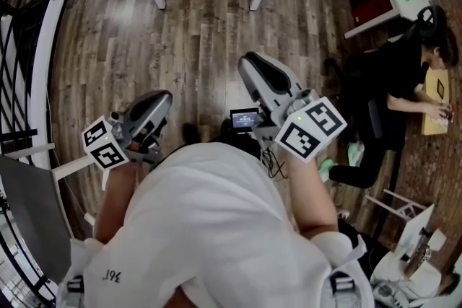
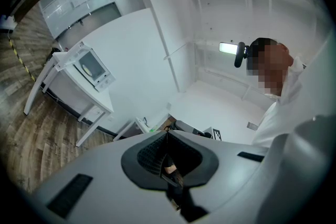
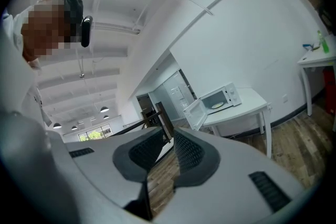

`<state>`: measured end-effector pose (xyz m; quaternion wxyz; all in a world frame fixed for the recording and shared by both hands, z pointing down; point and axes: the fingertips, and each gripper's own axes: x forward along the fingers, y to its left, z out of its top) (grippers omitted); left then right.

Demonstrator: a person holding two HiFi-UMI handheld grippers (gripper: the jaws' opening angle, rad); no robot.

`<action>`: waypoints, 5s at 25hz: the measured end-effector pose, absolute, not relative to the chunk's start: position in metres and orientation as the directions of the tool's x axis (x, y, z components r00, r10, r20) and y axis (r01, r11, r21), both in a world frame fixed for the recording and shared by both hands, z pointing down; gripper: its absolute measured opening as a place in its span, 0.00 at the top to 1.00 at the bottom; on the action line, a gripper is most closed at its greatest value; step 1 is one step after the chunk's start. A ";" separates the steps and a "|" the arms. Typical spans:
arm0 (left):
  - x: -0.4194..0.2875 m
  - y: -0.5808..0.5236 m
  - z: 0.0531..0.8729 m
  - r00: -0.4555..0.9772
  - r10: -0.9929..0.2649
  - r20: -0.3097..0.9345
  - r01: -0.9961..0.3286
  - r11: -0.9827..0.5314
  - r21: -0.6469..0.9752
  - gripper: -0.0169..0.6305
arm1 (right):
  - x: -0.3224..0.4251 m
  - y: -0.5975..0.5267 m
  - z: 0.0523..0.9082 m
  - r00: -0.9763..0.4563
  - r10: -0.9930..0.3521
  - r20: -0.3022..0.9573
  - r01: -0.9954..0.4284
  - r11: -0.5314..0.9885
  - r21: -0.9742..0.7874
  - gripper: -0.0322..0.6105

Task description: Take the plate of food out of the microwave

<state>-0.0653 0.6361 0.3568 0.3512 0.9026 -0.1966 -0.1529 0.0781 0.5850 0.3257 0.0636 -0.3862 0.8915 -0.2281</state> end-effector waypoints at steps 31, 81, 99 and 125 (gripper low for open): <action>-0.027 0.626 0.363 0.865 -0.490 -0.104 -0.284 -0.651 0.704 0.96 | 0.127 0.560 0.344 -0.699 -0.712 0.068 -0.638 0.578 -0.509 0.88; -0.092 0.295 0.381 0.892 -0.451 -0.028 -0.304 -0.645 0.701 0.96 | 0.044 0.269 0.375 -0.624 -0.764 0.164 -0.699 0.452 -0.554 0.89; -0.018 0.131 0.390 0.823 -0.568 -0.004 -0.404 -0.591 0.698 0.96 | 0.105 0.093 0.393 -0.720 -0.659 0.217 -0.663 0.560 -0.497 0.88; 0.015 -0.025 0.401 0.761 -0.624 0.178 -0.614 -0.603 0.509 0.96 | 0.114 -0.057 0.420 -0.751 -0.613 0.248 -0.632 0.556 -0.540 0.88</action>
